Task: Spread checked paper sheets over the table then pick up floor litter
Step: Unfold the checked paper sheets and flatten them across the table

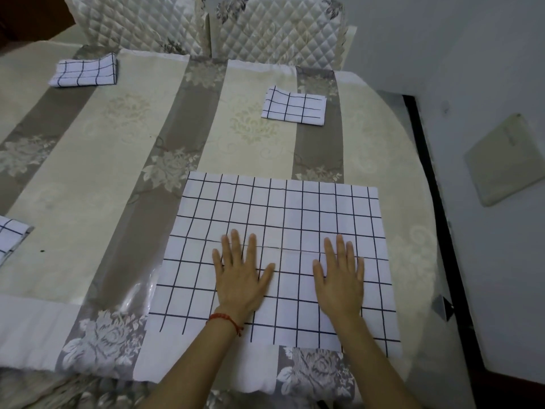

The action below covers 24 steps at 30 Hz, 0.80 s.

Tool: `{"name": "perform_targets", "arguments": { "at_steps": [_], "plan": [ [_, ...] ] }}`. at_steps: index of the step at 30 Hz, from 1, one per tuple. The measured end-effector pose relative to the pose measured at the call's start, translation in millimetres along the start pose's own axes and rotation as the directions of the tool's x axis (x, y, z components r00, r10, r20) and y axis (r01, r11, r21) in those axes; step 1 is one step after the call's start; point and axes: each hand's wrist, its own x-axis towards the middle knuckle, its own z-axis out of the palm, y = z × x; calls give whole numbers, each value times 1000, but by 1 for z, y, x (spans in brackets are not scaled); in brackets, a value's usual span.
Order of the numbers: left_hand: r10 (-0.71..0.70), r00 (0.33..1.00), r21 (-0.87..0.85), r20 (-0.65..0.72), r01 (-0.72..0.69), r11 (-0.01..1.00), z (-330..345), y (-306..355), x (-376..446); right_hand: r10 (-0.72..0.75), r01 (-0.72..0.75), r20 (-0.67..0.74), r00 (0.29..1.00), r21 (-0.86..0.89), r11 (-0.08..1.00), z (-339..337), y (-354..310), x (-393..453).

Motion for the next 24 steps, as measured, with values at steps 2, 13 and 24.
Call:
{"name": "perform_targets", "arguments": {
  "at_steps": [2,13,24],
  "plan": [
    [-168,986,-96,-9,166,981,-3,6,5,-1,1,-3,1000,-7,1000,1,-2,-1],
    [360,933,90,-10,-358,929,-1,19,79,-7,7,-31,1000,-19,1000,6,1,1],
    [365,931,56,-7,-364,930,7,28,14,-3,3,-15,1000,-47,999,3,0,0]
  ]
}}
